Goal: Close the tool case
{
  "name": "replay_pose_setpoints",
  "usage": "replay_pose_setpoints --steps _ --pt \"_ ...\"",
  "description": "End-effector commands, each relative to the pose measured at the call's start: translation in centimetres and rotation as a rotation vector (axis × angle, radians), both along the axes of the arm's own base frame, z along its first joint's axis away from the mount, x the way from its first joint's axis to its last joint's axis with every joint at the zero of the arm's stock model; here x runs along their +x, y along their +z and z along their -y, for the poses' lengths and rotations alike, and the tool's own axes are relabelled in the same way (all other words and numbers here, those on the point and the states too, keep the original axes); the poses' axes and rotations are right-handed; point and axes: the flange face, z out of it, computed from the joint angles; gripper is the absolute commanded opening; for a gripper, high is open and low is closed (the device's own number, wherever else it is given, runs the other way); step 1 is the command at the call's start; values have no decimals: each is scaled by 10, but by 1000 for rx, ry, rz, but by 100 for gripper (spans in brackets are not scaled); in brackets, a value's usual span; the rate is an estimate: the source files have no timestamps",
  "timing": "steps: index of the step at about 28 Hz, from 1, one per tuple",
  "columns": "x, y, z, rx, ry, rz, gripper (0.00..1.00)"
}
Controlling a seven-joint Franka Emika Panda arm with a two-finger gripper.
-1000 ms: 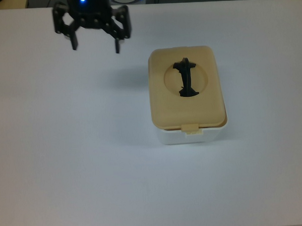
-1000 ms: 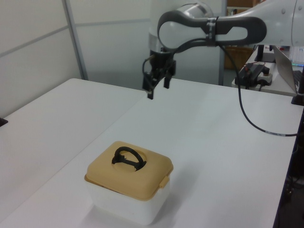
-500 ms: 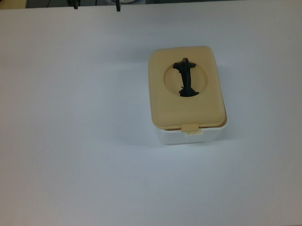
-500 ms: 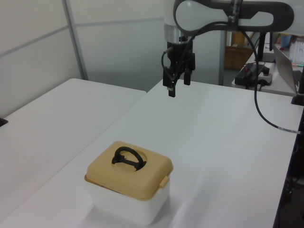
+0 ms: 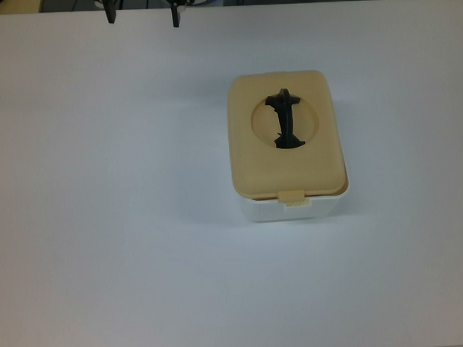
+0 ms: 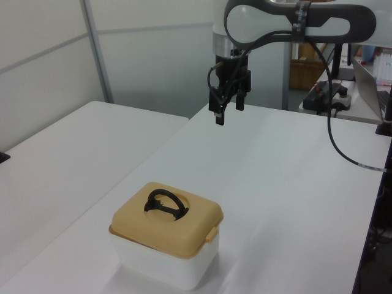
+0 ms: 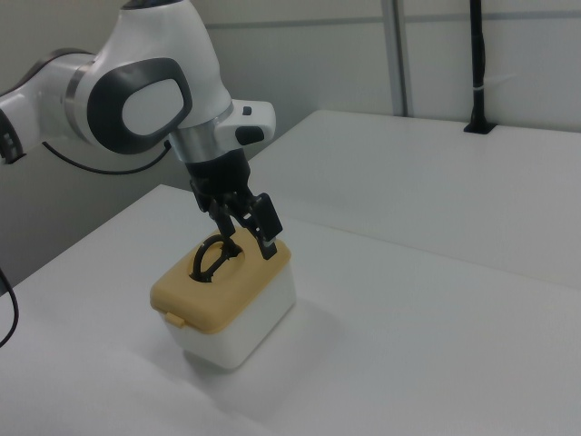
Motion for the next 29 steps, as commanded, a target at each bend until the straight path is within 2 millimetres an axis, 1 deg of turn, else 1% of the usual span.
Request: replay_pose_setpoints --steps 1,12,19,23,29 --pt "-4 3 6 23 3 13 100" --pt "-3 0 8 21 13 7 100" --pt "-7 -2 7 15 105 -23 100" --pt "-6 3 8 14 105 -14 100" --pt "-6 3 10 14 106 -14 100"
